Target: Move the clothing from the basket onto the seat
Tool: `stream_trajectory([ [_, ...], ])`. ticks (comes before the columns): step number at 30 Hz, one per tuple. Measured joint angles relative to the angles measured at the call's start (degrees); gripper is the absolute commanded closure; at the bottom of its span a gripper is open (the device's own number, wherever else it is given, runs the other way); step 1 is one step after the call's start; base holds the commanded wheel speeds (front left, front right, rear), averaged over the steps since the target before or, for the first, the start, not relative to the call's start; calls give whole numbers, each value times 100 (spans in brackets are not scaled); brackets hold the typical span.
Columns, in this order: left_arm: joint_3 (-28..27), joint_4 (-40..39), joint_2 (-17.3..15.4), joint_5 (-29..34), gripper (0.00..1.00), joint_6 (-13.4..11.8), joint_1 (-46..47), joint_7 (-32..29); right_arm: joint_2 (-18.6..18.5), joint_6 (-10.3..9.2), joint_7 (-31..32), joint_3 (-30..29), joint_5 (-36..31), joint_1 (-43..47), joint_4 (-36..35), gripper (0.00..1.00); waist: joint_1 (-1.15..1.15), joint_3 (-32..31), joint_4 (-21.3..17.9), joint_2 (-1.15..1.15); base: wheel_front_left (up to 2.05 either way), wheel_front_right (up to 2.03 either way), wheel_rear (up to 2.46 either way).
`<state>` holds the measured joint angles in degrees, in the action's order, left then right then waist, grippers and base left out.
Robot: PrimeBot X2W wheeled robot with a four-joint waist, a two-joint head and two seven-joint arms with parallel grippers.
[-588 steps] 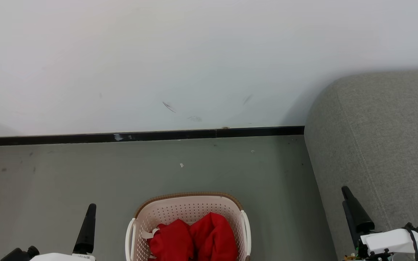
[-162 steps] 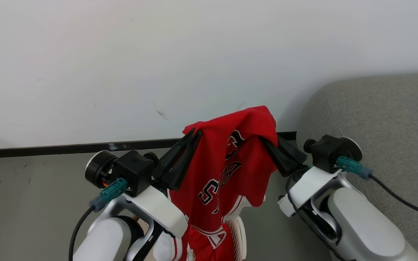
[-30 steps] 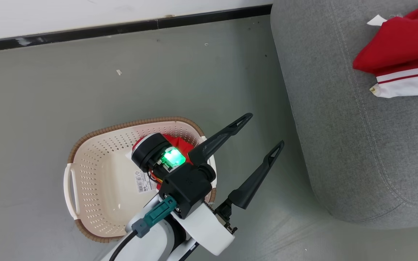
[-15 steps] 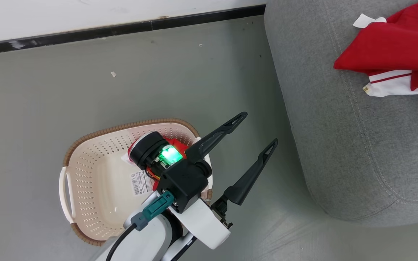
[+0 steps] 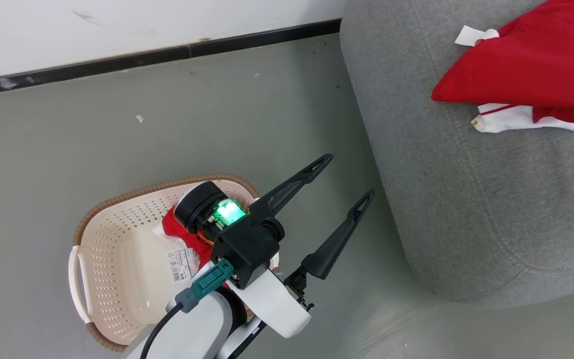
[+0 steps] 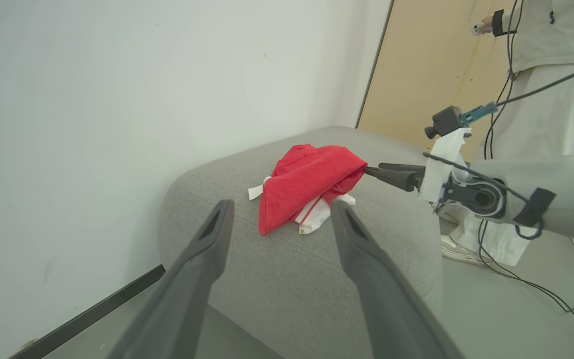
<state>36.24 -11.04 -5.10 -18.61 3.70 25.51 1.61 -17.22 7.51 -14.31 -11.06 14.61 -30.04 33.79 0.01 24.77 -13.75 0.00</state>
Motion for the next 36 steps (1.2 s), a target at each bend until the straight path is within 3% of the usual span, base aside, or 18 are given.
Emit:
stream_trajectory([
  [8, -89, 80, -62, -29, 0, 0, -18, 52, 234, 0, -5, -100, -13, 743, -668, 0, 0, -107, -218, 0, 0, 0, 0],
  [18, -482, 280, -204, -108, 0, -104, -187, 259, 278, 0, -7, 76, -149, 847, -1815, 0, 0, -303, -374, 0, 0, 0, 0],
  [36, -1859, 859, -445, -367, 0, -872, -883, 1031, 811, 0, -8, 1188, -483, 436, -2375, 0, 0, -762, -78, 0, 0, 0, 0],
])
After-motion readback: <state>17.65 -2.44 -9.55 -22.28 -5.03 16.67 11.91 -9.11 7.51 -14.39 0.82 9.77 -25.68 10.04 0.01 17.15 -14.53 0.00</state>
